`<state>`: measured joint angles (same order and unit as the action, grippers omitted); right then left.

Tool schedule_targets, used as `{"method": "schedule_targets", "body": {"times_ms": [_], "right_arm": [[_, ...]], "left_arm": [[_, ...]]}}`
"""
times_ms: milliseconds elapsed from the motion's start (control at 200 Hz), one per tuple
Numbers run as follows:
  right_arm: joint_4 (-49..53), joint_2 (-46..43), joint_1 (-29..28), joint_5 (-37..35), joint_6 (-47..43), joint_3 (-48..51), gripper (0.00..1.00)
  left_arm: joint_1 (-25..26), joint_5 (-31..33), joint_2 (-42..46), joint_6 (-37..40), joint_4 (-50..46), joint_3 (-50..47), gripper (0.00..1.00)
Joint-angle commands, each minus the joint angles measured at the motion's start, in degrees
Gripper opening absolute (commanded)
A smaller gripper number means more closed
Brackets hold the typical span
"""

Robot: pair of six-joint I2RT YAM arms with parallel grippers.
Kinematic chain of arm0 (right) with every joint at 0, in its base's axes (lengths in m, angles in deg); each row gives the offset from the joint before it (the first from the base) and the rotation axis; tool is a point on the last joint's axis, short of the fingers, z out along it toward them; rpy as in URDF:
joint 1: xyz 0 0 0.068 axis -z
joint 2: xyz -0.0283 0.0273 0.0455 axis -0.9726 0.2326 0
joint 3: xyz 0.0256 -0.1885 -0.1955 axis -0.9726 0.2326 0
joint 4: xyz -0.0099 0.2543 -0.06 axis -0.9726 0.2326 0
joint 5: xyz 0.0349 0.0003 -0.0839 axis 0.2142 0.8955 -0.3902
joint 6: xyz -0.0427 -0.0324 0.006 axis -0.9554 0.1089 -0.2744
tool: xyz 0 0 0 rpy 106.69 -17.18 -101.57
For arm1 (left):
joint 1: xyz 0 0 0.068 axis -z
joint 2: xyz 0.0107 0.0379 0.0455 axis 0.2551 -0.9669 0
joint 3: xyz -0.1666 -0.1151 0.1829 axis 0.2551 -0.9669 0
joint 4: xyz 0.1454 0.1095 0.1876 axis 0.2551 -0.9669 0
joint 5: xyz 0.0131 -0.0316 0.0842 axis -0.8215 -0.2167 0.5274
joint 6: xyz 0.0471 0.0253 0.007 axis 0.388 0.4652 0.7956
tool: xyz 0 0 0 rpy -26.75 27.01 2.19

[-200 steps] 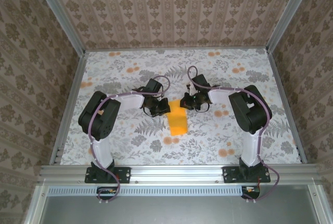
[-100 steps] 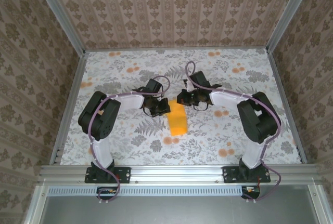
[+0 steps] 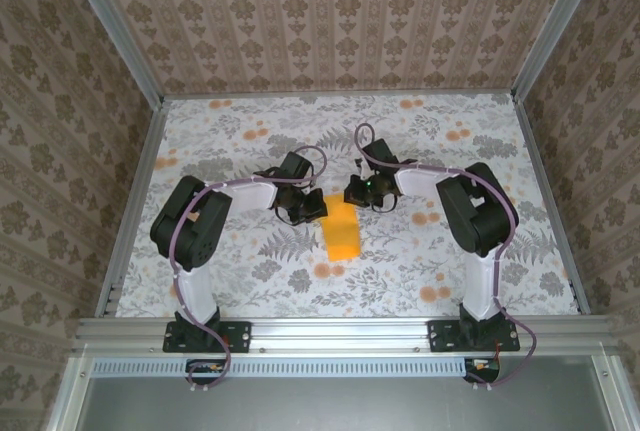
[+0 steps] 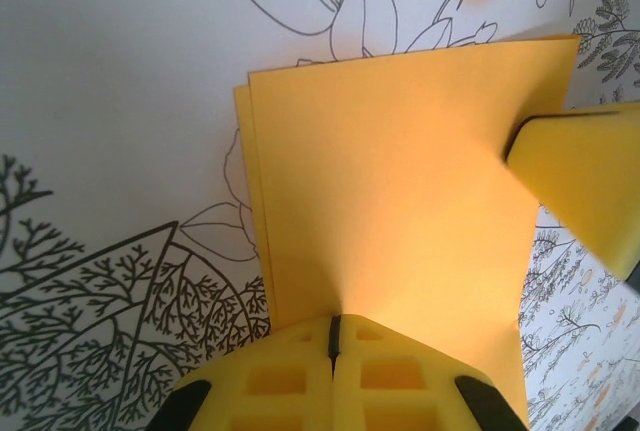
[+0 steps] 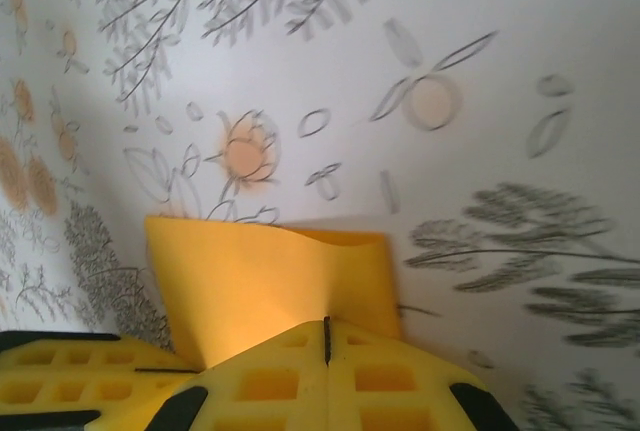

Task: Fold a paper plane with a square sheet of paper (pick it up from the middle)
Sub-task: Fold the square sheet of paper in half at the center of the table.

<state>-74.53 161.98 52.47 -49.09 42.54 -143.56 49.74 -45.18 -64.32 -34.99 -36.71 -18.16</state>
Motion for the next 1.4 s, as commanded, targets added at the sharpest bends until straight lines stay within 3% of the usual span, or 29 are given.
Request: {"method": "schedule_targets", "body": {"times_ms": [0, 175, 340, 590, 875, 1395], "right_arm": [[4.19, 2.47, 2.56, -5.55, 1.31, -2.49, 0.03], [3.70, 2.04, 4.23, -5.04, 2.19, -2.73, 0.04], [-1.21, -6.67, 3.97, 1.97, 1.53, 2.01, 0.05], [2.87, -13.82, -2.47, 7.48, -0.45, 8.97, 0.06], [4.78, -12.59, -4.97, 8.33, -2.71, 14.01, 0.06], [7.52, -15.41, -3.22, 5.21, -6.10, 24.34, 0.06]], "left_arm": [[0.26, 10.34, -5.91, -1.12, -14.05, -5.90, 0.03], [0.28, 10.44, -5.64, -1.34, -13.55, -6.33, 0.03], [0.28, 10.58, -5.73, -1.13, -13.49, -6.09, 0.03], [0.37, 11.05, -5.14, -1.12, -13.75, -5.83, 0.03], [0.37, 11.45, -4.34, -0.89, -13.93, -6.13, 0.03], [0.28, 12.27, -4.92, 0.29, -15.39, -5.49, 0.03]]}}
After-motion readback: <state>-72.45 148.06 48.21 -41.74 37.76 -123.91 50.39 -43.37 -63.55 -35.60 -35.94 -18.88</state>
